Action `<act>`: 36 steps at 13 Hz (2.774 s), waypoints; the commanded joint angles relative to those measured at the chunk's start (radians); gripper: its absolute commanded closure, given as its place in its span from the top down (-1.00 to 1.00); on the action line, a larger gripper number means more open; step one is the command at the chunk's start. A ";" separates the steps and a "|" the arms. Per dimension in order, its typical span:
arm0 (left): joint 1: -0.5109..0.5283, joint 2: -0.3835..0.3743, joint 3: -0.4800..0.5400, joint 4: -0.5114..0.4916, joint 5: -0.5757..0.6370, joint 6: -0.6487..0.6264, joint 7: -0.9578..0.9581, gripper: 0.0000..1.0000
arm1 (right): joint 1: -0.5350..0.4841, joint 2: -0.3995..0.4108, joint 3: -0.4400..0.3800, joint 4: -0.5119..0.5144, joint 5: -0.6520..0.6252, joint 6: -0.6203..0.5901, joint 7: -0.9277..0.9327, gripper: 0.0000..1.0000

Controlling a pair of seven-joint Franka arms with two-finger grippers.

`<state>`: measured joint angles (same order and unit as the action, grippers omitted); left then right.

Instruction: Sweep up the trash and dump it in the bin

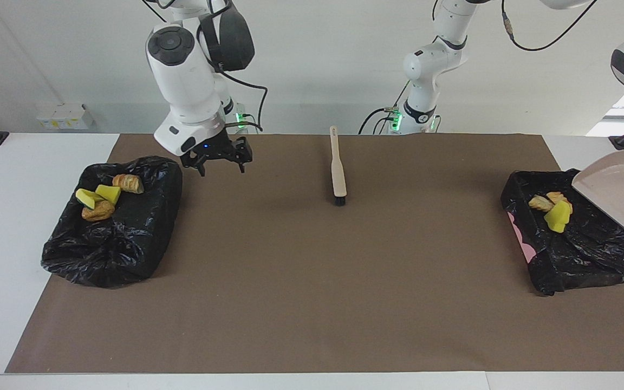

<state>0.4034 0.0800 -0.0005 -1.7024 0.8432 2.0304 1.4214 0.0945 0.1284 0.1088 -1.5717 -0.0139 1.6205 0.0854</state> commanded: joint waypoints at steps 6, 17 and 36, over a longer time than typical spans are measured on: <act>-0.086 -0.062 -0.015 -0.003 -0.249 -0.108 -0.038 -1.00 | -0.186 -0.113 -0.001 0.001 -0.057 -0.049 -0.061 1.00; -0.498 -0.034 -0.024 -0.123 -0.709 -0.158 -1.032 -1.00 | -0.185 -0.190 -0.005 -0.036 -0.006 -0.097 -0.122 1.00; -0.940 0.369 -0.024 0.103 -0.888 0.132 -1.836 -1.00 | -0.199 -0.188 -0.006 -0.036 0.032 -0.099 -0.076 1.00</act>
<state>-0.5095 0.4251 -0.0456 -1.6061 -0.0261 2.1359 -0.4041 -0.0905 -0.0381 0.0968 -1.5850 -0.0050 1.5262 -0.0009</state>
